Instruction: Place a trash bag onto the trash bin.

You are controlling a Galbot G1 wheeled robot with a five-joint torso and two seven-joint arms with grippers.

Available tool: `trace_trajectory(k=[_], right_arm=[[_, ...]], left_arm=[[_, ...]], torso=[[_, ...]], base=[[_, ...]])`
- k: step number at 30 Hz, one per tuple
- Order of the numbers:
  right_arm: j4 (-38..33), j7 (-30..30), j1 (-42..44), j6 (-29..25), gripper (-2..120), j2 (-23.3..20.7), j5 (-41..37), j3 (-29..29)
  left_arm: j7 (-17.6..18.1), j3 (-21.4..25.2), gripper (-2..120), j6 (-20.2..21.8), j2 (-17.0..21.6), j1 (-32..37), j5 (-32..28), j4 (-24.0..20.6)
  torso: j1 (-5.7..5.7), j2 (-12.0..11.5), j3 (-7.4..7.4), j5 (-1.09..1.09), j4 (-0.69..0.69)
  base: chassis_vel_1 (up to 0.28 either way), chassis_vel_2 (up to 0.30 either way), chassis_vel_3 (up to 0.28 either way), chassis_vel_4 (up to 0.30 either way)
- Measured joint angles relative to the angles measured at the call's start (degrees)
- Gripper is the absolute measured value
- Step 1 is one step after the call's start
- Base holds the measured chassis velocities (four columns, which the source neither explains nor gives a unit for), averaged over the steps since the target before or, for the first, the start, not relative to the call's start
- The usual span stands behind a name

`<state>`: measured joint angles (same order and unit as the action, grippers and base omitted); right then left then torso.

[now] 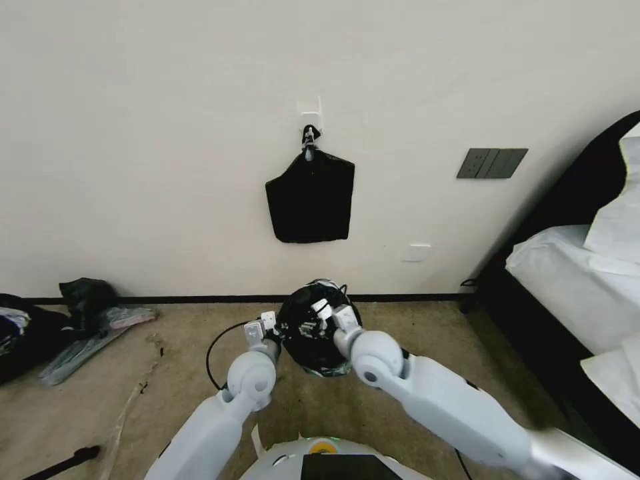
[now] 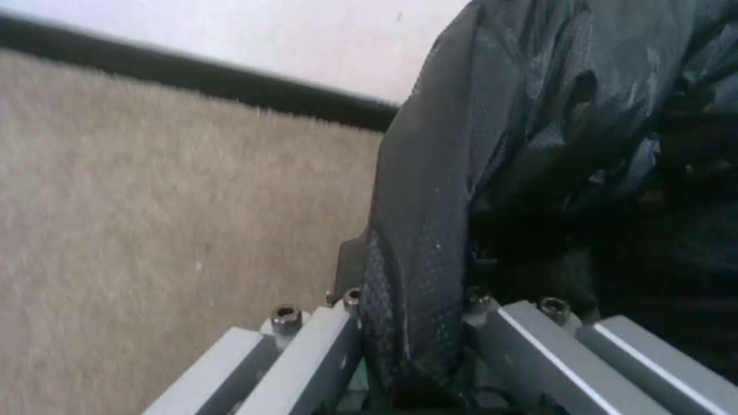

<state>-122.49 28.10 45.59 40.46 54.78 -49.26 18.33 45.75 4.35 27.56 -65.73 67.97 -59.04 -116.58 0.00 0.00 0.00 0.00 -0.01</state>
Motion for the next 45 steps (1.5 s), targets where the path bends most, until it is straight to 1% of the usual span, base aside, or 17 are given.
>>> trace_trajectory(k=[2, 3, 5, 12, 21, 22, 23, 32, 34, 35, 37, 38, 40, 41, 43, 44, 45], right_arm=[[-3.02, -1.45, 3.86, -0.21, 91, -0.89, 0.42, -4.54], [-3.02, -1.45, 3.86, -0.21, 91, -0.89, 0.42, -4.54], [-5.71, -2.6, 8.22, -1.39, 97, -1.73, 0.78, -9.71], [-9.24, -4.24, 17.83, -6.09, 100, -1.8, 2.66, -21.03], [-10.61, -5.26, 20.9, -6.14, 100, -1.14, 3.57, -23.77], [-10.66, -5.3, 21.2, -6.03, 100, -0.91, 3.9, -23.83], [-10.66, -5.31, 21.34, -5.98, 100, -0.82, 4.0, -23.88], [-11.03, -5.87, 23.37, -6.18, 100, -0.02, 4.41, -25.85], [-11.24, -6.67, 25.05, -7.82, 100, 0.47, 5.35, -27.24], [-11.24, -6.67, 25.05, -7.82, 100, 0.47, 5.35, -27.24], [-11.03, -8.05, 27.91, -10.82, 100, 1.65, 8.33, -29.09], [-11.03, -8.05, 27.91, -10.82, 100, 1.65, 8.33, -29.09], [-9.06, -11.0, 32.12, -16.98, 100, 3.5, 15.31, -31.67], [-9.06, -11.0, 32.12, -16.98, 100, 3.5, 15.31, -31.67], [-6.08, -14.67, 37.0, -26.26, 100, 6.04, 24.79, -34.93], [-6.08, -14.67, 37.0, -26.26, 100, 6.04, 24.79, -34.93], [-5.02, -15.83, 38.81, -29.53, 100, 7.43, 27.67, -36.53]], left_arm=[[-0.34, 0.7, 3, 0.18, -0.15, -0.13, -1.41, 1.08], [-0.34, 0.7, 3, 0.18, -0.15, -0.13, -1.41, 1.08], [-0.8, 1.34, 3, 0.18, -0.26, -0.15, -1.99, 2.26], [-1.38, 2.81, 3, 0.18, -0.08, 0.79, -2.5, 3.4], [-3.33, 3.68, 9, 0.18, 0.5, 1.74, -3.72, 4.27], [-3.93, 3.73, 21, 0.14, 0.44, 2.03, -3.37, 4.01], [-4.17, 3.81, 25, 0.09, 0.51, 2.17, -3.11, 3.72], [-6.79, 6.02, 54, 0.32, 2.53, 4.45, -0.87, 0.32], [-9.12, 7.59, 66, 0.38, 3.37, 6.35, 1.87, -1.76], [-9.12, 7.59, 66, 0.38, 3.37, 6.35, 1.87, -1.76], [-11.77, 9.48, 78, -0.42, 3.76, 9.22, 10.05, -4.14], [-11.77, 9.48, 78, -0.42, 3.76, 9.22, 10.05, -4.14], [-15.16, 11.5, 88, -5.29, 3.37, 13.31, 20.02, -5.49], [-15.16, 11.5, 88, -5.29, 3.37, 13.31, 20.02, -5.49], [-20.33, 14.02, 97, -14.24, 2.45, 17.99, 28.54, -5.82], [-20.33, 14.02, 97, -14.24, 2.45, 17.99, 28.54, -5.82], [-23.21, 15.43, 99, -18.95, 2.05, 20.35, 32.35, -5.86]], torso=[[0.0, 0.0, 0.0, -0.01, 0.0], [0.0, 0.0, 0.0, -0.01, 0.0], [0.0, 0.0, 0.0, -0.01, 0.0], [0.0, 0.0, 0.0, 0.0, 0.0], [0.0, 0.0, 0.0, 0.01, 0.01], [0.0, 0.0, 0.0, 0.0, 0.01], [0.0, 0.0, 0.0, 0.0, 0.01], [0.0, 0.0, 0.0, 0.0, 0.01], [0.0, 0.0, 0.0, 0.01, 0.01], [0.0, 0.0, 0.0, 0.01, 0.01], [0.0, 0.0, 0.0, 0.0, 0.01], [0.0, 0.0, 0.0, 0.0, 0.01], [0.0, 0.0, 0.0, 0.01, 0.02], [0.0, 0.0, 0.0, 0.01, 0.02], [0.0, 0.0, 0.0, 0.0, 0.01], [0.0, 0.0, 0.0, 0.0, 0.01], [0.0, 0.0, 0.0, 0.02, 0.01]], base=[[0.0, 0.0, 0.0, 0.0], [0.0, 0.0, 0.0, 0.0], [0.0, 0.0, 0.0, 0.0], [0.0, 0.0, 0.0, 0.0], [0.0, 0.0, 0.0, 0.0], [0.0, 0.0, 0.0, 0.0], [0.0, 0.0, 0.0, 0.0], [0.0, 0.0, 0.0, 0.0], [0.0, 0.0, 0.0, 0.0], [0.0, 0.0, 0.0, 0.0], [0.0, 0.0, 0.0, 0.0], [0.0, 0.0, 0.0, 0.0], [0.0, 0.0, 0.0, 0.0], [0.0, 0.0, 0.0, 0.0], [0.0, 0.0, 0.0, 0.0], [0.0, 0.0, 0.0, 0.0], [0.0, 0.0, 0.0, 0.0]])
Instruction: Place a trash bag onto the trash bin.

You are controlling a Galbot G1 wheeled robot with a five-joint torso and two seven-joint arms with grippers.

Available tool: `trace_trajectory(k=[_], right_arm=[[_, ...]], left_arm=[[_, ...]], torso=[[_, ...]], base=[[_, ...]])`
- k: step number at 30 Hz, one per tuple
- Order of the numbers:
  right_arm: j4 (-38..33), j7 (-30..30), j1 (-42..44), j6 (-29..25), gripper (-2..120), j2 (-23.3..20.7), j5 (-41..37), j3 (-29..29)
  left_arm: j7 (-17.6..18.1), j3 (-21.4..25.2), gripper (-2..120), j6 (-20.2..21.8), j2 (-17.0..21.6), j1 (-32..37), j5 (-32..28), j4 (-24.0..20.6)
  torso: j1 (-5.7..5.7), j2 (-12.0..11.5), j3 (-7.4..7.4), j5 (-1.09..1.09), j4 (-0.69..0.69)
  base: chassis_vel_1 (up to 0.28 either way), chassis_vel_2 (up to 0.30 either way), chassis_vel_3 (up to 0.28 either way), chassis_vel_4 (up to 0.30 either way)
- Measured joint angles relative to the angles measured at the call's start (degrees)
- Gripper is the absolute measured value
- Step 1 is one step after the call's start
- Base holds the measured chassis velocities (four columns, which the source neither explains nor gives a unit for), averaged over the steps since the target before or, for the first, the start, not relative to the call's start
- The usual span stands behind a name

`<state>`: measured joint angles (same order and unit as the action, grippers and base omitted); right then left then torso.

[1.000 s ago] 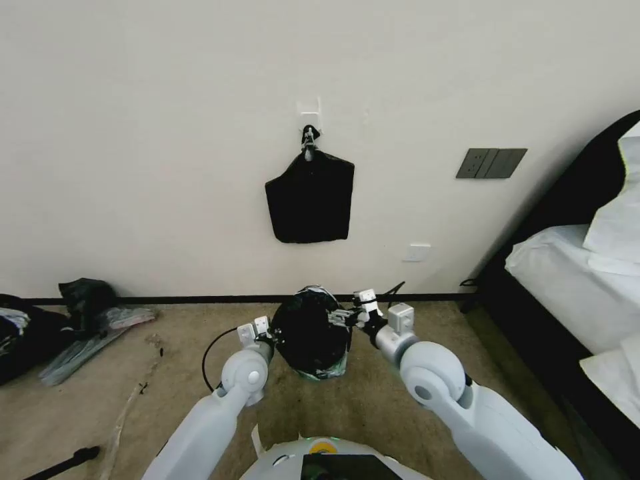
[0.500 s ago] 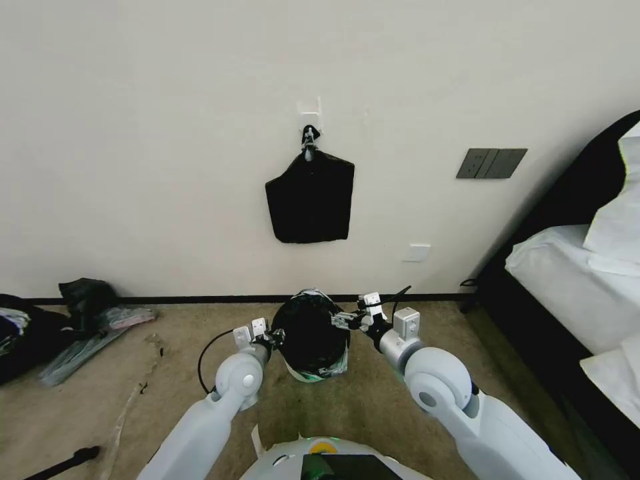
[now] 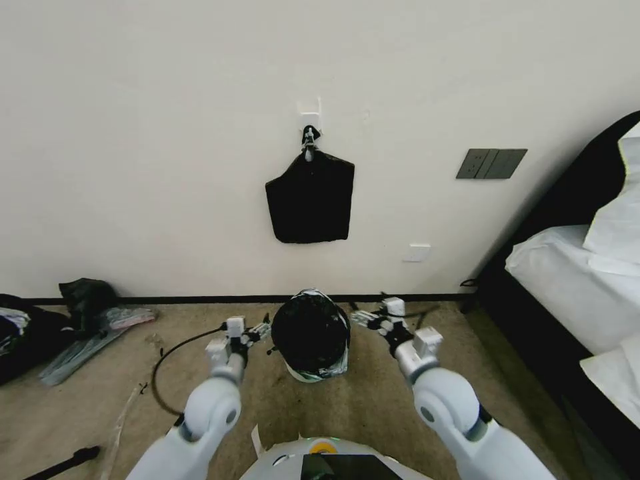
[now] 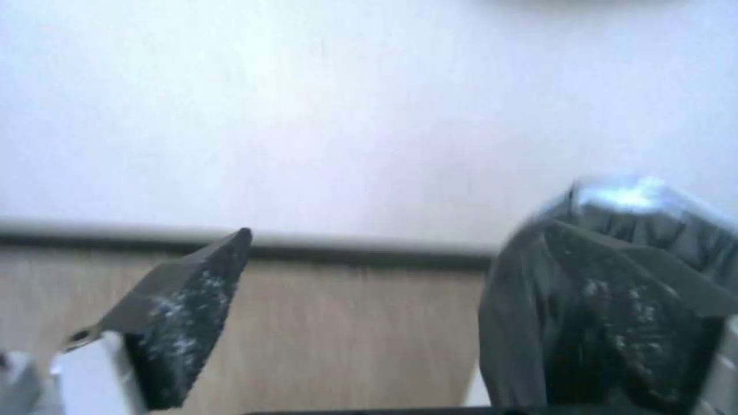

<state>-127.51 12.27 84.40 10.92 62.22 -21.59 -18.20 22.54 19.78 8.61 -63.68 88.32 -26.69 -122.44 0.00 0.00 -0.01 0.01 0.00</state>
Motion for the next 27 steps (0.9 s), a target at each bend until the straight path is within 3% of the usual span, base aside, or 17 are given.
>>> trace_trajectory(k=[3, 8, 10, 15, 18, 27], right_arm=[[1.66, -1.67, 4.05, -5.95, 100, 4.54, 3.66, -4.2], [2.22, -2.97, 6.36, -9.72, 100, 7.99, 6.18, -7.05], [1.53, -4.31, 9.32, -12.21, 100, 10.73, 8.14, -8.89], [0.44, -6.51, 12.99, -18.53, 100, 13.23, 12.85, -9.63], [0.57, -7.24, 15.65, -25.37, 100, 15.37, 17.14, -9.95], [0.79, -7.11, 16.03, -26.65, 100, 15.79, 18.61, -9.72]], left_arm=[[-4.15, 3.24, 100, -8.54, -1.07, 3.13, 8.13, 0.78], [-5.98, 5.46, 100, -13.03, -2.44, 4.83, 13.09, 1.65], [-7.5, 6.9, 100, -16.23, -4.65, 7.17, 16.42, 1.63], [-8.4, 7.21, 100, -18.68, -8.42, 10.27, 19.52, -0.3], [-8.56, 6.91, 100, -19.37, -11.45, 11.42, 23.5, -1.81], [-8.35, 6.51, 100, -19.36, -12.16, 11.66, 24.18, -2.35]], torso=[[0.0, 0.0, 0.0, -0.02, -0.01], [0.0, 0.0, 0.0, -0.02, -0.01], [0.0, 0.0, 0.0, -0.01, -0.01], [0.0, 0.0, 0.0, -0.01, 0.01], [0.0, 0.0, 0.0, -0.01, -0.03], [0.0, 0.0, 0.0, -0.02, 0.0]], base=[[0.0, 0.0, 0.0, 0.0], [0.0, 0.0, 0.0, 0.0], [0.0, 0.0, 0.0, 0.0], [0.0, 0.0, 0.0, 0.0], [0.0, 0.0, 0.0, 0.0], [0.0, 0.0, 0.0, 0.0]])
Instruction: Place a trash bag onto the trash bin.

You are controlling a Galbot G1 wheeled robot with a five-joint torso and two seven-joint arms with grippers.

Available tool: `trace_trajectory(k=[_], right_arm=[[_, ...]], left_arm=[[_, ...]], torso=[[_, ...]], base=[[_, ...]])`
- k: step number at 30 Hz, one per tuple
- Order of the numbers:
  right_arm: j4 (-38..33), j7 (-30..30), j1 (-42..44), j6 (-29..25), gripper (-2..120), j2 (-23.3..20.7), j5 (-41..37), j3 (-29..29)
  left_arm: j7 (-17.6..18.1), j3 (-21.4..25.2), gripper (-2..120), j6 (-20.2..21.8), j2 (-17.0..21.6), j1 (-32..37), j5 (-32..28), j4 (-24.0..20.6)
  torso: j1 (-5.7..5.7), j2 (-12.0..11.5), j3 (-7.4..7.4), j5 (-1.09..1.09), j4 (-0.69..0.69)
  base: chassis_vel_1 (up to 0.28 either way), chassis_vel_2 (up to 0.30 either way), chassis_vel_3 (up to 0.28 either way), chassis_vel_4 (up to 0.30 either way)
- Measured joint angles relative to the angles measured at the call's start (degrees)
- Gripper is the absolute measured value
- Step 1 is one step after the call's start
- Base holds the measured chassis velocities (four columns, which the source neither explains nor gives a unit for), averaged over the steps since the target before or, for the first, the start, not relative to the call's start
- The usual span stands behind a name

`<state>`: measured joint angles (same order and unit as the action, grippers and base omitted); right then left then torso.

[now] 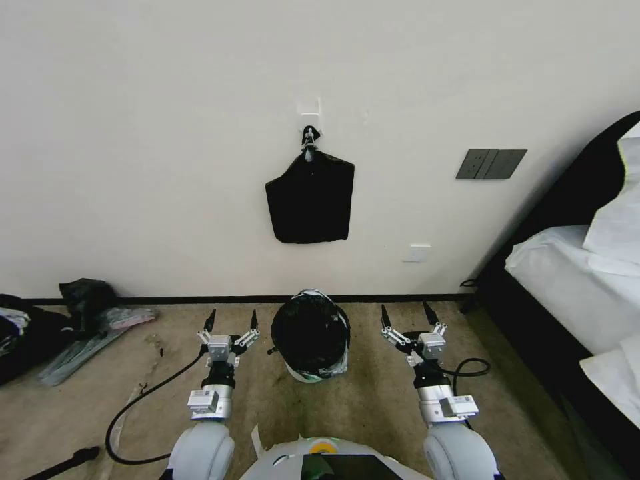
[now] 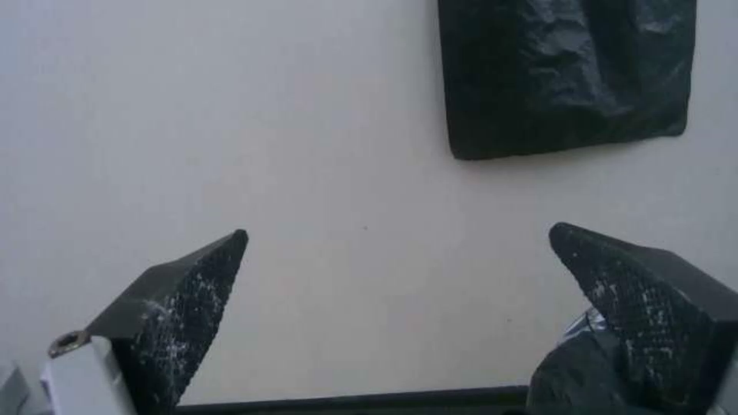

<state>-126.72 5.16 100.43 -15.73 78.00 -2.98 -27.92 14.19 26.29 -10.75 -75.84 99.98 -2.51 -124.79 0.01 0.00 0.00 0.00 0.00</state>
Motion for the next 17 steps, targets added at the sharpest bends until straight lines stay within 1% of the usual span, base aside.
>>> trace_trajectory(k=[17], right_arm=[[0.02, 0.2, -0.23, 0.5, 100, -0.21, -0.33, 0.15]], left_arm=[[0.2, -0.1, 100, 0.34, 0.17, -0.18, -0.41, 0.01]], torso=[[0.0, 0.0, 0.0, 0.0, 0.0]], base=[[0.0, 0.0, 0.0, 0.0]])
